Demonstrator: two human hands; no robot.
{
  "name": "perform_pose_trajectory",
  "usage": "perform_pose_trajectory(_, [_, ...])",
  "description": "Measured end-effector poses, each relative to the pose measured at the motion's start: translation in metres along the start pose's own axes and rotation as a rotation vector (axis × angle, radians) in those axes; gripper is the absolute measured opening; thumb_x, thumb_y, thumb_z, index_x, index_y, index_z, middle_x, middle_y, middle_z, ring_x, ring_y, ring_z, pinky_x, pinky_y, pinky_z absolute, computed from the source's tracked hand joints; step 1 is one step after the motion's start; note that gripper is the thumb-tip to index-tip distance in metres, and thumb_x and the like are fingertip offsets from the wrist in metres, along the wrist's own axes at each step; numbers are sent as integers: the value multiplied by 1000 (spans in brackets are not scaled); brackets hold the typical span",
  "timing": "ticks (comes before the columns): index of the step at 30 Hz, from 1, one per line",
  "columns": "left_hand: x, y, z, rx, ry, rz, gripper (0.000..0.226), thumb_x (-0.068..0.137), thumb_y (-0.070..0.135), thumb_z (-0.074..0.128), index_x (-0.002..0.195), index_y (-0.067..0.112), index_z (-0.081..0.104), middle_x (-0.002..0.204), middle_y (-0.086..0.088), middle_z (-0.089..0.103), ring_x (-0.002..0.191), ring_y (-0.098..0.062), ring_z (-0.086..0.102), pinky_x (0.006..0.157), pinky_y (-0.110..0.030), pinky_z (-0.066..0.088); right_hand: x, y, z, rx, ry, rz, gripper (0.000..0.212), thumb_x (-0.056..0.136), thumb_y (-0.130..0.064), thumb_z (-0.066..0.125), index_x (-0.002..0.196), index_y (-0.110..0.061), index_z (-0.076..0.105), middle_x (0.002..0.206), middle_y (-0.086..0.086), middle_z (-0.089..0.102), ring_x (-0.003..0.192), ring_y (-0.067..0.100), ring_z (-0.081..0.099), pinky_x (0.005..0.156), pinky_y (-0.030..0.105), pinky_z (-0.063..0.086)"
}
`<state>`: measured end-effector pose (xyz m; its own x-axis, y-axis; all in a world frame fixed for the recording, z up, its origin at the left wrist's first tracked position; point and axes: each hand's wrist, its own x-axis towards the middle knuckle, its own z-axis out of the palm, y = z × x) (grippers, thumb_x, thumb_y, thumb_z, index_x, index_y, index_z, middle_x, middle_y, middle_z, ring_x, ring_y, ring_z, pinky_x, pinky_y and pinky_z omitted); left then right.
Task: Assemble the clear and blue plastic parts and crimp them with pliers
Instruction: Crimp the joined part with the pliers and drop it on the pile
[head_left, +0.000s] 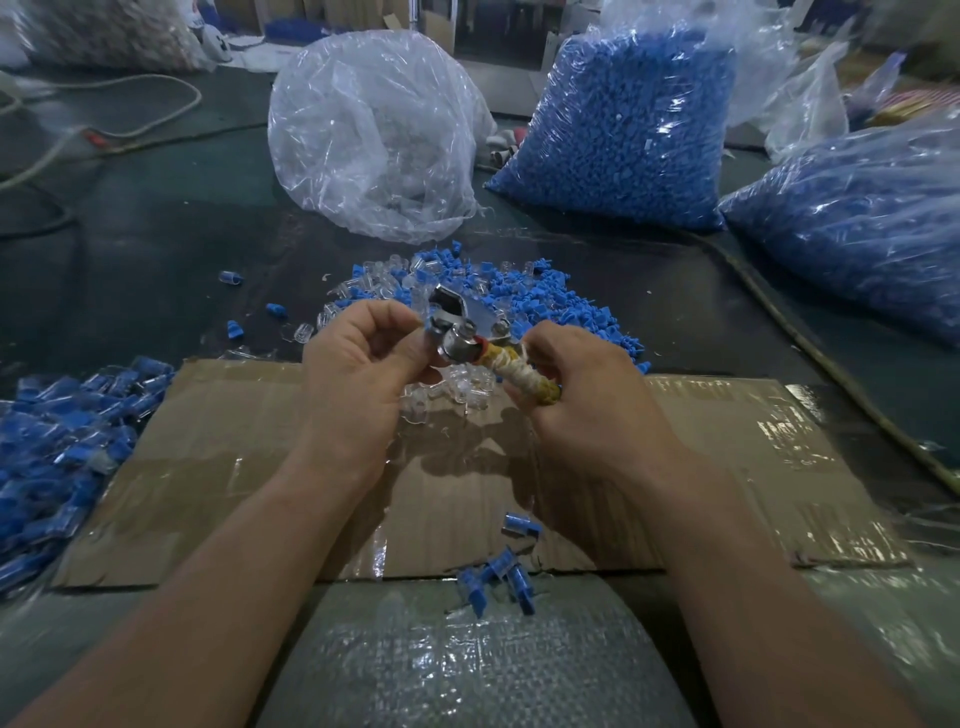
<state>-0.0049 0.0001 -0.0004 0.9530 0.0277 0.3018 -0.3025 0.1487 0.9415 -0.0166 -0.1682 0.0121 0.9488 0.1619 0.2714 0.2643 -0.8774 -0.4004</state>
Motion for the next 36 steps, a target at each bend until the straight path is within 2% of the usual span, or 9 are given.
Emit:
perform_pose_trajectory(5, [-1, 2, 0, 2, -1, -9, 9, 70, 17, 64, 77, 15, 58, 64, 9, 65, 60, -5, 61, 58, -16, 51, -1, 0, 0, -37, 30, -11, 24, 80, -20, 66, 83, -27, 43, 77, -11, 43, 72, 9, 39, 58, 22, 30])
perform_pose_trajectory(11, [-1, 1, 0, 54, 6, -39, 15, 82, -1, 60, 78, 13, 58, 66, 7, 66, 62, -7, 62, 58, -16, 51, 1, 4, 3, 55, -20, -19, 23, 83, -28, 63, 91, -29, 42, 85, -14, 39, 80, 5, 37, 65, 11, 26])
perform_pose_trajectory(15, [2, 3, 0, 9, 68, -82, 17, 82, -3, 60, 78, 14, 59, 64, 5, 67, 61, -8, 64, 55, -17, 50, 2, 10, 0, 113, 16, -21, 23, 82, -25, 65, 100, -25, 50, 98, -10, 45, 94, 8, 43, 73, 18, 31])
perform_pose_trajectory(18, [5, 6, -5, -23, 102, -166, 18, 83, -4, 59, 77, 13, 59, 61, 4, 67, 59, -9, 64, 52, -17, 49, 2, 16, -6, 122, 93, 39, 27, 80, -20, 67, 105, -20, 55, 97, -11, 46, 96, 7, 45, 74, 17, 31])
perform_pose_trajectory(20, [3, 9, -7, -11, -25, -260, 14, 81, -2, 59, 78, 12, 62, 62, 1, 67, 57, -10, 64, 49, -16, 48, 3, 20, -9, 126, 153, 109, 25, 79, -21, 68, 101, -21, 56, 94, -10, 47, 94, 9, 47, 75, 19, 32])
perform_pose_trajectory(24, [-7, 14, -5, 130, -433, -349, 6, 69, 15, 66, 73, 15, 71, 65, -2, 69, 48, -4, 57, 43, -12, 42, 5, 31, -14, 39, 189, 302, 36, 72, -40, 73, 97, -22, 54, 96, -2, 55, 90, 16, 51, 76, 34, 42])
perform_pose_trajectory(28, [-11, 16, -2, 219, -780, -346, 12, 60, 23, 72, 72, 19, 71, 66, 0, 69, 56, -7, 61, 54, -14, 48, 6, 40, -17, -55, 142, 430, 55, 67, -51, 74, 107, -17, 56, 99, 1, 55, 94, 22, 53, 83, 41, 44])
perform_pose_trajectory(33, [-14, 15, 0, 249, -940, -326, 8, 61, 23, 74, 69, 20, 73, 68, 0, 70, 62, -10, 63, 59, -17, 50, 6, 50, -18, -90, 63, 521, 62, 64, -54, 75, 108, -15, 55, 105, 4, 57, 97, 24, 54, 81, 38, 44])
perform_pose_trajectory(36, [-15, 17, 0, 223, -923, -366, 10, 63, 23, 72, 70, 16, 73, 69, -4, 70, 61, -11, 63, 58, -17, 50, 6, 53, -18, -101, 13, 558, 65, 62, -56, 76, 109, -16, 55, 108, 5, 58, 98, 24, 53, 79, 35, 42])
